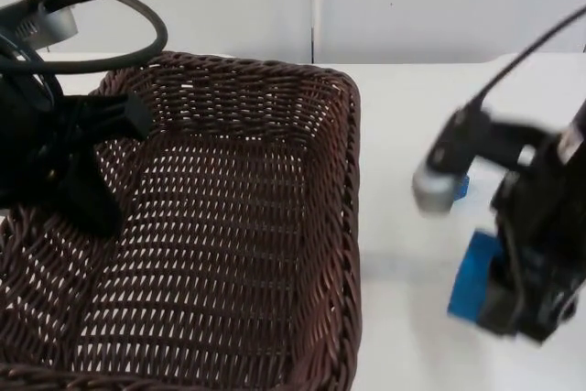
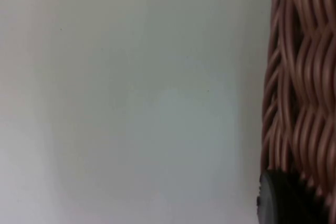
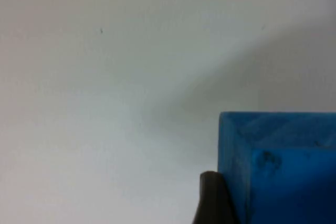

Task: Pick up the basket with the left hand and place the largest block into the basket with the right hand.

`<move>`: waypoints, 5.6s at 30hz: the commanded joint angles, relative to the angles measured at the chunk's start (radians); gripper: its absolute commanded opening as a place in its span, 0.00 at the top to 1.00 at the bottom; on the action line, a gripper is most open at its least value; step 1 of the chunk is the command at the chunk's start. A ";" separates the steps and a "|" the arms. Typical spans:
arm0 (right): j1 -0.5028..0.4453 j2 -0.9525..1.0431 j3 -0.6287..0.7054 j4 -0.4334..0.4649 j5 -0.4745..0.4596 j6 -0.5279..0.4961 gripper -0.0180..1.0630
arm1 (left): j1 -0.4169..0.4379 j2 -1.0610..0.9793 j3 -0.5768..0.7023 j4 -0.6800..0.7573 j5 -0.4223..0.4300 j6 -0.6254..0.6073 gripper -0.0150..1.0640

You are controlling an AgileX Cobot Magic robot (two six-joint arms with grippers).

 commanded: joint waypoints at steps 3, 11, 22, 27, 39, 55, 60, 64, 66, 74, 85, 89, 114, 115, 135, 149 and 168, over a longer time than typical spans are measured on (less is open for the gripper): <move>0.005 -0.174 -0.006 -0.002 0.040 0.020 0.98 | -0.001 -0.013 0.001 -0.021 -0.014 -0.004 0.99; 0.005 -0.442 -0.006 0.004 0.066 0.022 0.98 | -0.001 -0.013 0.001 -0.021 -0.014 -0.004 0.99; 0.005 -0.661 -0.006 0.032 0.063 0.022 0.98 | -0.001 -0.013 0.001 -0.021 -0.011 -0.004 0.99; 0.005 -0.686 -0.006 0.036 0.065 0.031 0.98 | -0.001 -0.013 0.001 -0.021 -0.011 -0.004 0.99; 0.005 -0.686 -0.006 0.088 0.032 0.056 0.98 | -0.001 -0.013 0.001 -0.021 -0.011 -0.004 0.99; 0.006 -0.600 -0.020 0.222 -0.102 0.056 0.98 | -0.001 -0.013 0.001 -0.018 -0.016 -0.004 0.99; 0.034 -0.472 -0.106 0.264 -0.074 0.056 0.98 | -0.001 -0.013 0.001 -0.020 -0.020 -0.004 0.99; 0.087 -0.363 -0.190 0.257 -0.072 0.023 0.98 | -0.001 -0.011 0.001 -0.020 -0.020 -0.004 0.99; 0.120 -0.285 -0.241 0.257 -0.072 -0.030 0.98 | -0.001 -0.011 0.001 -0.020 -0.020 -0.004 0.99; 0.156 -0.090 -0.309 0.263 -0.126 -0.039 0.98 | -0.001 -0.011 0.001 -0.020 -0.020 -0.004 0.99; 0.220 0.072 -0.309 0.261 -0.243 -0.039 0.62 | -0.001 -0.011 0.001 -0.020 -0.020 -0.004 0.99; 0.220 0.085 -0.309 0.261 -0.243 -0.039 0.39 | -0.001 -0.011 0.001 -0.020 -0.020 -0.004 0.99; 0.214 -0.295 -0.279 0.175 0.004 0.018 0.23 | -0.001 -0.011 0.001 -0.020 -0.020 -0.004 0.99; 0.214 -0.322 -0.264 0.172 0.004 0.022 0.23 | -0.001 -0.011 0.001 -0.020 -0.020 -0.004 0.99; 0.214 -0.627 -0.013 0.155 -0.047 0.085 0.23 | -0.001 -0.011 0.001 -0.020 -0.040 -0.004 0.99; 0.214 -0.636 -0.012 0.160 -0.047 0.100 0.23 | -0.001 -0.010 0.001 0.041 -0.131 -0.004 0.99; 0.214 -0.636 0.093 0.165 -0.078 0.107 0.23 | -0.001 0.132 0.001 0.051 -0.305 -0.026 0.99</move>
